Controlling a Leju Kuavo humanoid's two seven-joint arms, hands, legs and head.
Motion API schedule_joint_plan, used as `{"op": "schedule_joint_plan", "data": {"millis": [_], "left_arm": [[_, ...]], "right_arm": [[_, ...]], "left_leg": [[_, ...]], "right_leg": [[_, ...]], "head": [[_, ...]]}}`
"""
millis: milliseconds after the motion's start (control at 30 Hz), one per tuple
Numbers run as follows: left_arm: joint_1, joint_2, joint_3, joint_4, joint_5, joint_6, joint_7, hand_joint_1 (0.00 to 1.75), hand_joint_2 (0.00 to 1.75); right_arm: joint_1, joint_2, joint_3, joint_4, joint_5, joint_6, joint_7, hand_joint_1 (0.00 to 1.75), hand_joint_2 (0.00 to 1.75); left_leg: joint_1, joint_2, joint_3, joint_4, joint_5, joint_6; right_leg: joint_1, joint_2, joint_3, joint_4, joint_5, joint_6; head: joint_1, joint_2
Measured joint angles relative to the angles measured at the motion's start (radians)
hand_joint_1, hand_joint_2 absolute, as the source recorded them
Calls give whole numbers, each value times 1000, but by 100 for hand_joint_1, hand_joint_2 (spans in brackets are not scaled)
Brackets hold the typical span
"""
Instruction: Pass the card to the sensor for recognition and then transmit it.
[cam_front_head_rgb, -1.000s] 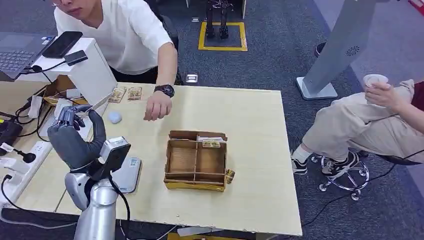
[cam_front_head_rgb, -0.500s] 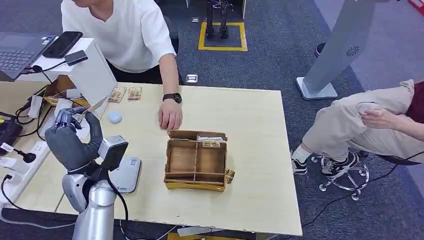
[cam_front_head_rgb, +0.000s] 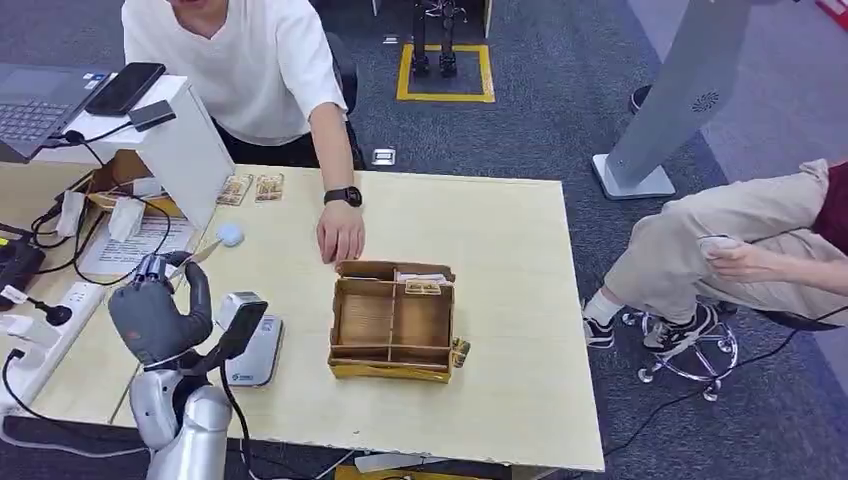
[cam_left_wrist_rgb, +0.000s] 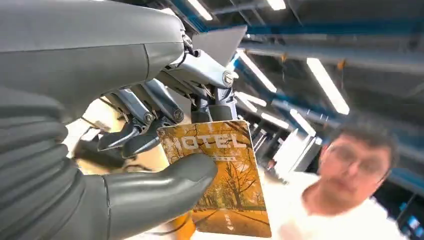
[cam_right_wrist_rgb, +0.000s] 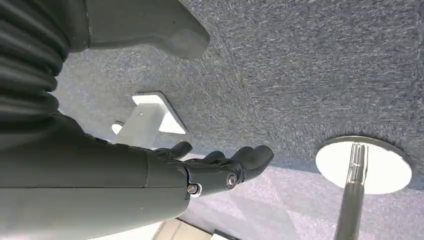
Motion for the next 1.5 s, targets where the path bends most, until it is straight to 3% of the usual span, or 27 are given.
{"op": "schedule_joint_plan", "data": {"millis": [900, 1500], "left_arm": [[59, 5, 18, 223, -219, 0, 153, 175, 175], [60, 6, 13, 324, -229, 2, 225, 175, 175]], "right_arm": [[4, 12, -9, 0, -4, 0, 13, 0, 175], [4, 19, -9, 0, 0, 0, 24, 0, 175]], "left_leg": [[0, 0, 0, 0, 0, 0], [0, 0, 0, 0, 0, 0]], "right_leg": [[0, -1, 0, 0, 0, 0], [0, -1, 0, 0, 0, 0]], "head": [[0, 0], [0, 0]]}}
